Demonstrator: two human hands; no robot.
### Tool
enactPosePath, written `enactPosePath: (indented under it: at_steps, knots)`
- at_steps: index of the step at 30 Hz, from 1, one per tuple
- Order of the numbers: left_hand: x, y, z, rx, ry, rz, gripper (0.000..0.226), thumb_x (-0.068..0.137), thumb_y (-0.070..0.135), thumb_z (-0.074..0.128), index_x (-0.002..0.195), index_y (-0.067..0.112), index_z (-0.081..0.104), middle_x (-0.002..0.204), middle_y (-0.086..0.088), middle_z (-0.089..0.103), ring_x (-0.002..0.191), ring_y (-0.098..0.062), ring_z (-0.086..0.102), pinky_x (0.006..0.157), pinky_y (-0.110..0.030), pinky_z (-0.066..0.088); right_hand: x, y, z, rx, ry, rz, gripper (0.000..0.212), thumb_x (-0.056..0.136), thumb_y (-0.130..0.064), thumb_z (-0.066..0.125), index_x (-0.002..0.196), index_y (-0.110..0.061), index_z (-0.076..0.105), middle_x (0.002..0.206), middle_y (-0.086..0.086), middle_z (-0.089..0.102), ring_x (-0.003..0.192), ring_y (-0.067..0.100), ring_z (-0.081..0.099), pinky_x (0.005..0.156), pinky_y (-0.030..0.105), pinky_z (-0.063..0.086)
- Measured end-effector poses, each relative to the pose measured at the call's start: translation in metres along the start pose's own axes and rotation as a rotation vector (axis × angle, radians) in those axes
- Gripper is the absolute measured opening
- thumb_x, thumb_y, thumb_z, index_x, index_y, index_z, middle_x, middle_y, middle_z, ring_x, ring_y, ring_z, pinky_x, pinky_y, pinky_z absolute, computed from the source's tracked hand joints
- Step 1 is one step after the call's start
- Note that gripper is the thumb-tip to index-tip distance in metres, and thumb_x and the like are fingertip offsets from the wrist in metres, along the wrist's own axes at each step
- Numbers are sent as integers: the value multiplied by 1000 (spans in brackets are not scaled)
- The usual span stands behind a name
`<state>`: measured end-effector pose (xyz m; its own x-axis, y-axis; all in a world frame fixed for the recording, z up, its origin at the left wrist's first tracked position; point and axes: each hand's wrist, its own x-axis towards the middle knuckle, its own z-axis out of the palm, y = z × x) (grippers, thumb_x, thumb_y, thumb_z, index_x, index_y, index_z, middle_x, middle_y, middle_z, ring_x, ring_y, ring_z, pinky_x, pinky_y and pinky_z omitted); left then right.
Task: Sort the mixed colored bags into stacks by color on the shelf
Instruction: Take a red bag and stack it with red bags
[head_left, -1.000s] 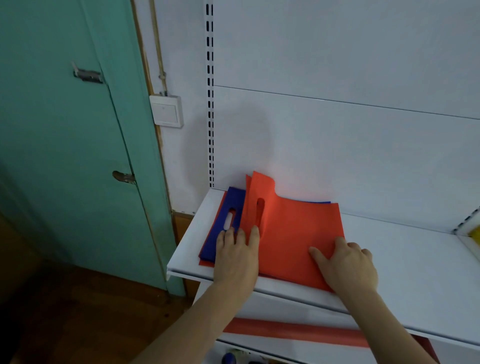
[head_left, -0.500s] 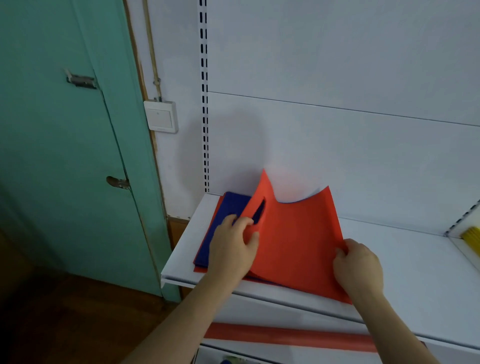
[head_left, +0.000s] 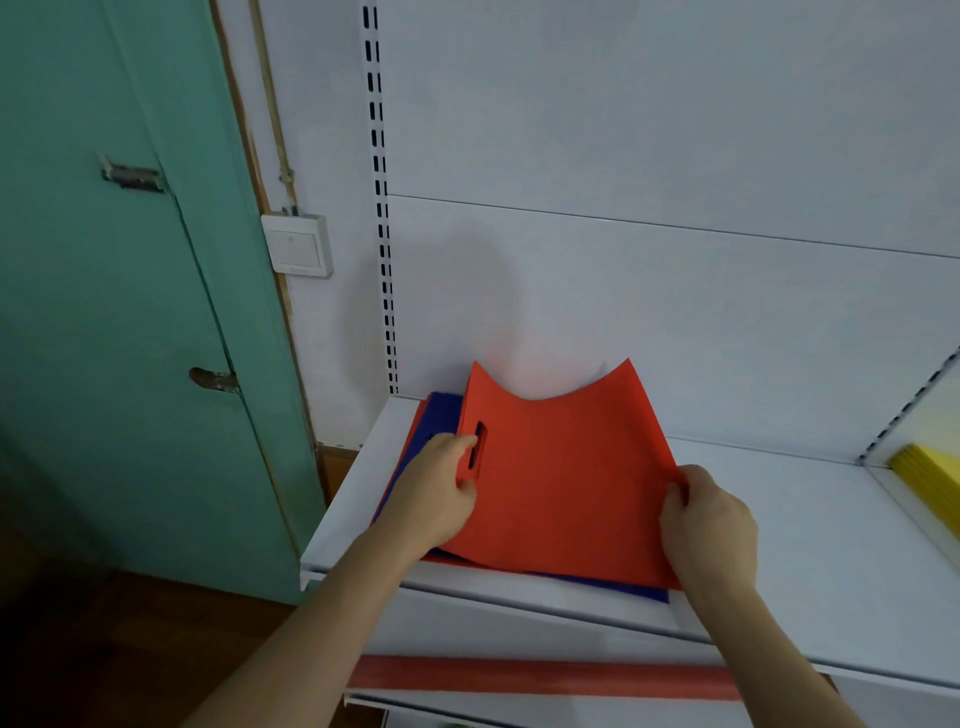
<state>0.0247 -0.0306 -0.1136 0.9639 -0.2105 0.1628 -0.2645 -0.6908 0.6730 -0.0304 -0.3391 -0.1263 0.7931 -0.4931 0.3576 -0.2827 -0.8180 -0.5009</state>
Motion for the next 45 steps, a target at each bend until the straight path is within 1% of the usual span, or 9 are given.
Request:
enactPosePath:
  at_steps: [6,14,17,20,27,32,36,39,45]
  knots:
    - [3,5,-16,-31,318,134,39,98,8,65,131,29,64,124,19,62,108,11,55,91,0,36,4,-1,-7,197,139,-95,14,97,-6,62,109,-8,68,107,13,68,94,40,64,84,45,52]
    - [11,24,-26,-137,546,290,59,97,14,67,150,31,46,134,29,46,128,21,41,105,3,28,8,4,-33,546,257,-25,35,102,-25,60,134,-31,49,116,-4,66,100,24,64,88,49,54]
    - [6,28,-10,-215,493,225,56,98,6,64,143,35,49,134,35,51,131,13,47,109,-5,36,-1,10,-27,569,157,-1,36,100,-21,63,132,-31,50,109,-7,66,94,20,65,84,48,54]
    - [3,28,2,-291,461,142,47,99,2,62,123,42,56,114,23,69,112,0,65,92,-9,50,-4,17,-20,530,80,4,29,102,-19,58,127,-34,53,99,-16,67,89,19,66,78,43,51]
    - [6,37,5,-331,487,114,42,103,2,55,124,38,55,110,18,67,105,-4,65,83,-21,54,-3,21,-35,653,204,53,56,100,-20,60,140,-54,39,109,-23,67,97,-2,66,79,35,53]
    - [10,51,17,-318,453,168,33,105,14,57,132,34,54,126,23,60,117,6,56,91,-6,44,-20,31,-53,534,246,-39,64,104,-25,55,152,-59,28,115,-30,59,102,-5,62,77,29,51]
    - [17,68,29,-383,372,225,33,107,12,53,134,30,55,126,22,61,113,8,58,86,-3,43,-35,43,-75,415,295,-47,65,108,-26,43,161,-55,18,120,-15,56,101,-7,58,74,27,48]
    - [22,81,39,-444,291,257,31,108,14,50,132,33,55,122,13,66,94,-8,65,77,-17,48,-54,52,-99,267,407,-121,60,105,-15,37,159,-42,37,118,-14,47,98,-7,54,74,14,43]
    - [11,122,71,-533,165,418,31,109,9,46,128,30,59,111,12,66,98,-8,65,77,-8,46,-108,86,-141,45,535,-19,52,92,-9,49,139,-20,67,118,-3,57,95,15,58,79,29,47]
